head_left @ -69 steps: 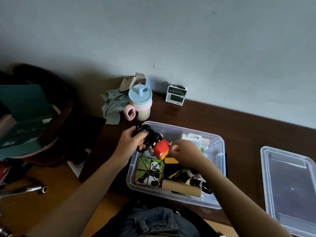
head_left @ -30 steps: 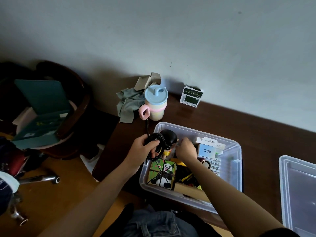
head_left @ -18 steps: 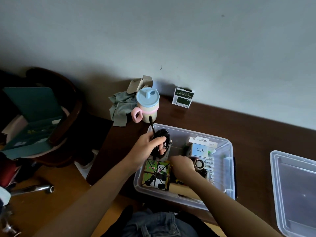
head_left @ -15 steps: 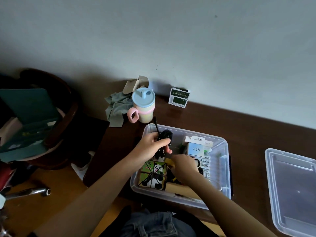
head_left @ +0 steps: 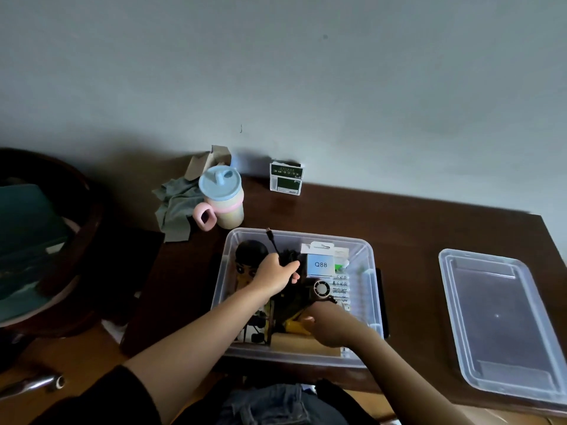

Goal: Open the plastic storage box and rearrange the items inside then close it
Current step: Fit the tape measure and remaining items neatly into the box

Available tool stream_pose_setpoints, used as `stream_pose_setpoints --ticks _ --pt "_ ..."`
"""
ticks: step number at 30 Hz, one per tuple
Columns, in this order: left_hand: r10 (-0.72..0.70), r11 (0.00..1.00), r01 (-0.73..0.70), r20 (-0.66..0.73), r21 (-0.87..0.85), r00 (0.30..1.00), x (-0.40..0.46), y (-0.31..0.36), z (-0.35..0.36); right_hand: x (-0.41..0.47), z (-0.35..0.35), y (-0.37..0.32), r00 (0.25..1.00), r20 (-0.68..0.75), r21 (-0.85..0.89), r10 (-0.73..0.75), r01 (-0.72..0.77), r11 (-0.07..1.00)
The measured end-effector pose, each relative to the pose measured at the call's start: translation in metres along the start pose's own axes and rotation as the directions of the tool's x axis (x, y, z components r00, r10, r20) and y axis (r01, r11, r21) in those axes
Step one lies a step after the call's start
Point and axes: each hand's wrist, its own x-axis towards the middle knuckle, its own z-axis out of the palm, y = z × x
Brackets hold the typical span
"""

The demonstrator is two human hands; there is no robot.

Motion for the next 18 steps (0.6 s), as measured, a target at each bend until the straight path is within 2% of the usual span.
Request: stream_pose_setpoints --ticks 5,9,12,15,18 --pt "0.154 0.988 -0.155 -0.04 -0.018 0.987 -0.01 0.0 -0.015 0.011 -0.007 -0.007 0.984 -0.168 0.039 0.057 -0.052 0.998" --pt "0.174 0.973 -0.187 -0.1 -0.137 0.98 -0.013 0.007 -0.035 0.041 -0.012 -0.029 0.968 -0.25 0.081 0.038 -0.019 0.997" --pt "0.129 0.957 -0.16 -0.139 -0.243 0.982 -0.015 0.009 -0.044 0.066 -0.011 -0.037 0.986 -0.165 0.052 0.006 0.003 0.999" --pt "0.136 0.951 -0.17 -0.146 -0.257 0.98 -0.019 0.007 -0.049 0.081 -0.005 -0.036 0.999 -0.038 -0.037 0.035 -0.037 0.999" --pt "0.147 0.947 -0.183 -0.151 -0.263 0.978 -0.021 0.007 -0.05 0.084 0.0 -0.037 0.998 0.032 -0.165 0.047 -0.041 0.985"
